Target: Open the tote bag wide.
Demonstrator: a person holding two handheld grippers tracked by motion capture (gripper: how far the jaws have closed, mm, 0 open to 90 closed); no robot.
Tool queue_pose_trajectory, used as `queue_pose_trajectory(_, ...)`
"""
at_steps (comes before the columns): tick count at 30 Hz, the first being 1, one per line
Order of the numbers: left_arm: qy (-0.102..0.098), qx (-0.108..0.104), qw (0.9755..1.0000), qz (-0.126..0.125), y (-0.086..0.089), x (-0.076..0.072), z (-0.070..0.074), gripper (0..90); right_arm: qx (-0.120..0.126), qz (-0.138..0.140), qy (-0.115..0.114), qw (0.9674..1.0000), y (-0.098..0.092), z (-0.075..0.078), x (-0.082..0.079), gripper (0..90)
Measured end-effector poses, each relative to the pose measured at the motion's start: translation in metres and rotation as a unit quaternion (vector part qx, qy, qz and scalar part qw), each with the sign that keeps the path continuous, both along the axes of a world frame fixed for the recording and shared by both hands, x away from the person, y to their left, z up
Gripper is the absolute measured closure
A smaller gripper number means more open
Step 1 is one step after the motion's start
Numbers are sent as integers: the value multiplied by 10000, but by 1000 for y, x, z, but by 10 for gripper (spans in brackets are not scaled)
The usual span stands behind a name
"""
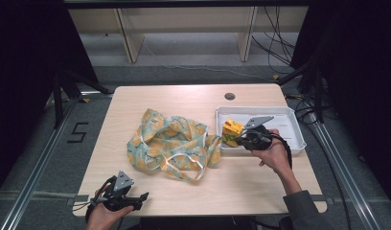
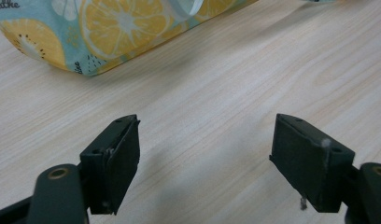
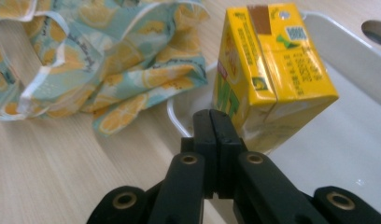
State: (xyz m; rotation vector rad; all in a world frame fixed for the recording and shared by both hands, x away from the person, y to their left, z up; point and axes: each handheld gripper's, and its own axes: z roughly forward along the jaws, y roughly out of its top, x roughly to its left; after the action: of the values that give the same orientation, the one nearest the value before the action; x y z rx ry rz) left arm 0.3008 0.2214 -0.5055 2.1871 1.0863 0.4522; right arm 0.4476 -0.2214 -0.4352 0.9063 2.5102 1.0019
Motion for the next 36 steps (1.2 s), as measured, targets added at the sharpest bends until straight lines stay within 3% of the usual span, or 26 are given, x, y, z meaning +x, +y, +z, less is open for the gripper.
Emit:
queue_pose_trajectory(3, 28, -43, 10000, 23, -1, 0, -1, 234, -94, -7, 142, 9999, -3, -3, 3, 900)
queue_pose_trajectory(5, 16, -6, 10000, -3, -1, 0, -1, 234, -15, -39, -41, 10000, -3, -8, 7, 900)
queue_pose_trajectory(8, 36, -41, 10000, 23, -1, 0, -2, 234, -87, 6, -52, 9999, -5, -9, 8, 900)
queue_pose_trajectory(9, 4, 1, 10000, 19, -1, 0, -1, 234, -98, -93, 61, 9999, -5, -9, 7, 900)
queue_pose_trajectory(13, 6, -14, 10000, 27, -1, 0, -2, 234, -152, -23, 36, 9999, -8, -11, 10, 900)
queue_pose_trajectory(15, 42, 16, 10000, -1, 0, 1, -1, 234, -195, -82, 193, 9996, -10, -10, 10, 900)
queue_pose_trajectory(16, 22, 5, 10000, 9, 0, 0, -1, 234, -125, -154, 64, 9998, -11, -13, 11, 900)
queue_pose_trajectory(18, 15, 27, 10000, 19, -1, 1, -2, 234, -164, -140, 171, 9996, -15, -11, 12, 900)
queue_pose_trajectory(19, 51, 45, 10000, -34, 0, 0, -2, 234, -79, -169, 44, 9998, -15, -14, 13, 900)
queue_pose_trajectory(22, 27, 26, 10000, -9, -1, 1, -2, 234, -137, -226, 202, 9994, -19, -12, 13, 900)
queue_pose_trajectory(23, 85, 32, 10000, -35, 0, 1, -2, 234, -92, -259, 70, 9996, -19, -14, 14, 900)
queue_pose_trajectory(26, 11, 31, 10000, 26, -1, 1, -3, 234, -191, -292, 210, 9992, -22, -12, 15, 900)
queue_pose_trajectory(30, 62, 43, 10000, -26, -1, 1, -2, 234, -128, -263, 148, 9995, -22, -14, 16, 900)
queue_pose_trajectory(32, 14, 32, 10000, 28, -1, 1, -2, 234, -179, -208, -8, 9996, -22, -13, 16, 900)
queue_pose_trajectory(33, 16, 16, 10000, 18, -1, 1, -2, 234, -278, -135, 111, 9995, -23, -11, 16, 900)
queue_pose_trajectory(35, 23, 27, 10000, 17, 0, 1, -2, 234, -210, -204, -95, 9995, -22, -12, 17, 900)
queue_pose_trajectory(36, 18, -15, 10000, 68, -1, 1, -3, 234, -225, -171, -67, 9996, -23, -12, 17, 896)
